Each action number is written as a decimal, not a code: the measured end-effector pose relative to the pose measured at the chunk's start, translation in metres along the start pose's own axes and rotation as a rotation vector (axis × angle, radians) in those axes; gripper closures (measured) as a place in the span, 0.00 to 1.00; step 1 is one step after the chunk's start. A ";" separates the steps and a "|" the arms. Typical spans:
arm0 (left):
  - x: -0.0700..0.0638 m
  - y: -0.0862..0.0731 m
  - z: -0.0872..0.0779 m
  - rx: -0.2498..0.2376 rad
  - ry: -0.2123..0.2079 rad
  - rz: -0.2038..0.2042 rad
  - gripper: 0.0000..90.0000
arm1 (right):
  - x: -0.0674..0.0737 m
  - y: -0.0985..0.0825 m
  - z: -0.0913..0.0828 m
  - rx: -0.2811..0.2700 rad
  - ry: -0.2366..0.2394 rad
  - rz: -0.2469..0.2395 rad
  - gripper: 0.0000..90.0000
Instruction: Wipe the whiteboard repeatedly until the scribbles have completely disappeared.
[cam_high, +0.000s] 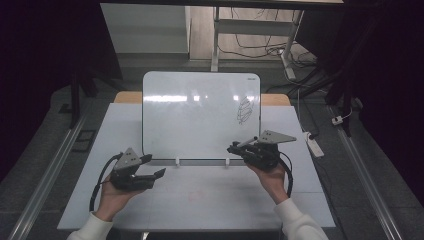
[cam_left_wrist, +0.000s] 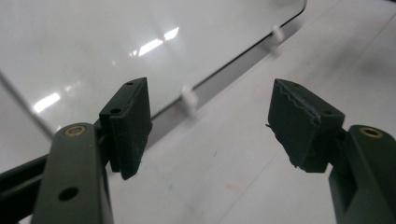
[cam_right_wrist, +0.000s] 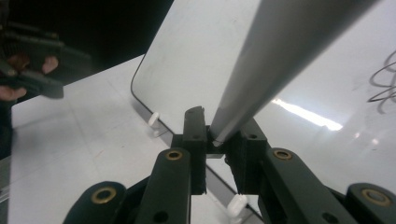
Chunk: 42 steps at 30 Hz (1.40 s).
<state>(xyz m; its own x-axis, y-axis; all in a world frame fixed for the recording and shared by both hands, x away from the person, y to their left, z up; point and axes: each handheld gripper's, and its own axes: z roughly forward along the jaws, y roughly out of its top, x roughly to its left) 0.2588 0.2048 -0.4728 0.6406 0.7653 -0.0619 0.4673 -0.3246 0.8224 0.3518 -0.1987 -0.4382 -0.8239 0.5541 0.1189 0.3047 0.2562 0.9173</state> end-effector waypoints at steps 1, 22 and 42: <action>0.002 -0.006 -0.002 0.000 -0.001 -0.016 0.34 | 0.000 0.000 -0.001 -0.005 -0.005 -0.002 0.86; 0.007 -0.028 -0.005 0.028 0.045 -0.019 0.33 | -0.038 0.037 -0.018 -0.102 -0.170 -0.045 0.86; 0.009 -0.031 0.003 0.064 0.046 0.004 0.33 | -0.125 0.078 0.028 -0.144 -0.308 0.046 0.86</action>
<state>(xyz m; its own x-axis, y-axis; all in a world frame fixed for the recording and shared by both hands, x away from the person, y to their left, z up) 0.2520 0.2196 -0.5004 0.6146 0.7882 -0.0313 0.5037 -0.3616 0.7846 0.4917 -0.2254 -0.3919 -0.6212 0.7813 0.0613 0.2495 0.1230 0.9605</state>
